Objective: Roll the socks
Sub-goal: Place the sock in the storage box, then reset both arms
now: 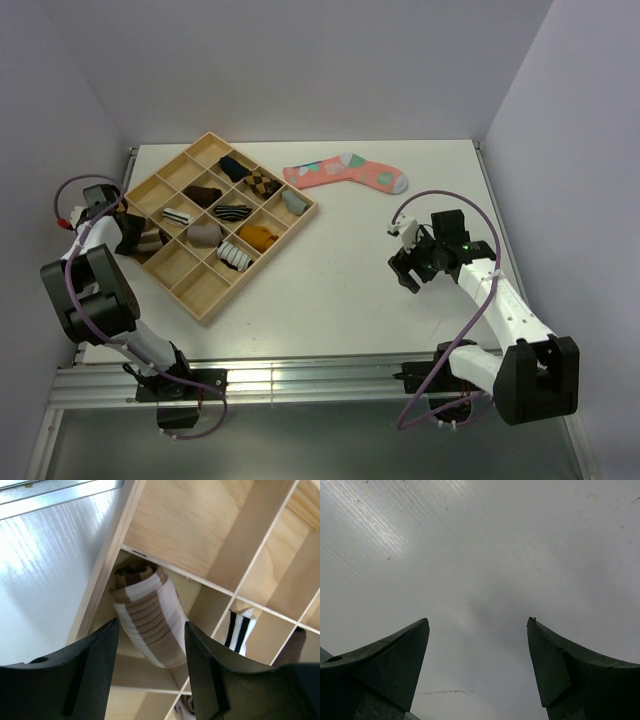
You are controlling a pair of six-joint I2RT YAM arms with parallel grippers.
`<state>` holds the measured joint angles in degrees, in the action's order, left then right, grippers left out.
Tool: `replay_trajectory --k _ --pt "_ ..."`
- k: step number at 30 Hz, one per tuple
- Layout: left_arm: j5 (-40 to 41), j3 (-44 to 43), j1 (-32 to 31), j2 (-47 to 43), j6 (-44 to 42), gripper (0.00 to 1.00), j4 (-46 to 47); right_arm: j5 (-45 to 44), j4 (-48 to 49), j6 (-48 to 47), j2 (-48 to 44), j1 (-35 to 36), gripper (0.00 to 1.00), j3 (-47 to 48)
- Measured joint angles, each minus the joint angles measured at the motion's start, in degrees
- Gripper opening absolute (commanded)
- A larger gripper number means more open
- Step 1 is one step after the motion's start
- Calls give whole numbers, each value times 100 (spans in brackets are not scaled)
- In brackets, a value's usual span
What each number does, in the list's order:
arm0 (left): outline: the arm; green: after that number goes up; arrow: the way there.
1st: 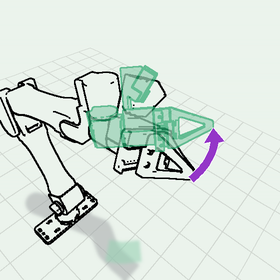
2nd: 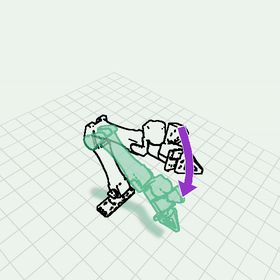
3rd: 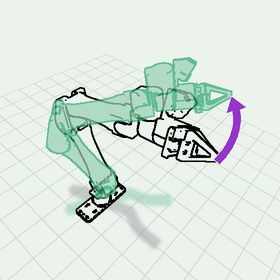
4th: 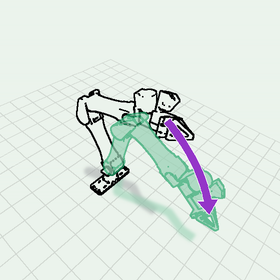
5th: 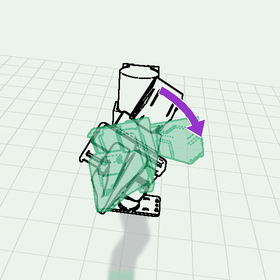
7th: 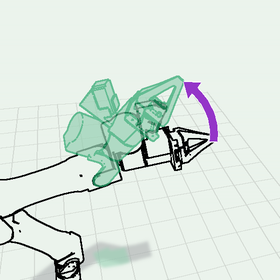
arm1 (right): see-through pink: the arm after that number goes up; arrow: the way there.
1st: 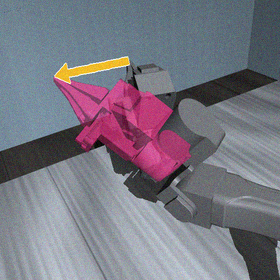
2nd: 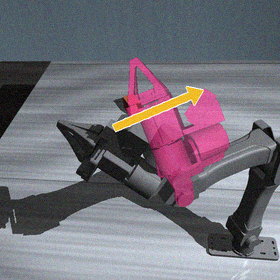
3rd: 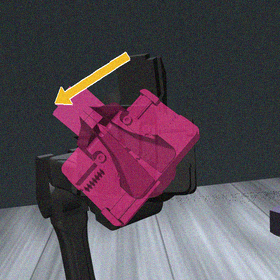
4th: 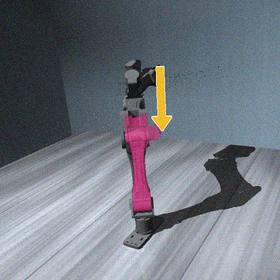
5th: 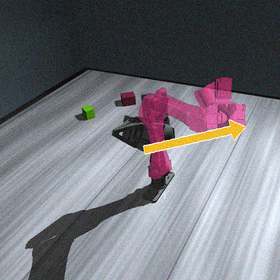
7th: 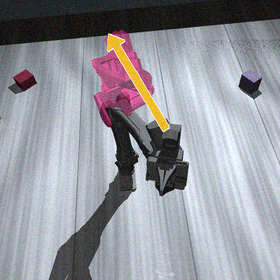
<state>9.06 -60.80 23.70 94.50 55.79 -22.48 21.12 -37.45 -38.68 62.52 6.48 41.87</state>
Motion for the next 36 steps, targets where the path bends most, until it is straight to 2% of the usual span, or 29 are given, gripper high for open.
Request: replay_trajectory --k 13,17,20,24,27,31,33,36 --pt "-22 -162 -52 -691 -48 59 -409 39 -151 4 61 0 86 61" --pt "-103 -428 -396 -1178 -299 57 -520 70 -262 48 68 0 87 243" --pt "-127 -728 -1121 -1604 -562 57 -564 85 -341 131 61 0 88 409" --pt "-33 -1023 -2677 -1987 -796 58 -450 76 -442 267 -28 0 91 612" --pt "118 -1025 -4070 -2131 -887 59 -306 31 -555 409 -138 0 92 811" --pt "426 -1027 -5914 -1875 -986 58 -13 -48 -664 632 -328 0 93 1064" --pt "487 -1025 -6625 -1644 -1014 58 179 -74 -706 728 -439 0 93 1115" --pt "487 -966 -7318 -1386 -1040 58 487 -79 -798 852 -638 0 93 1141"
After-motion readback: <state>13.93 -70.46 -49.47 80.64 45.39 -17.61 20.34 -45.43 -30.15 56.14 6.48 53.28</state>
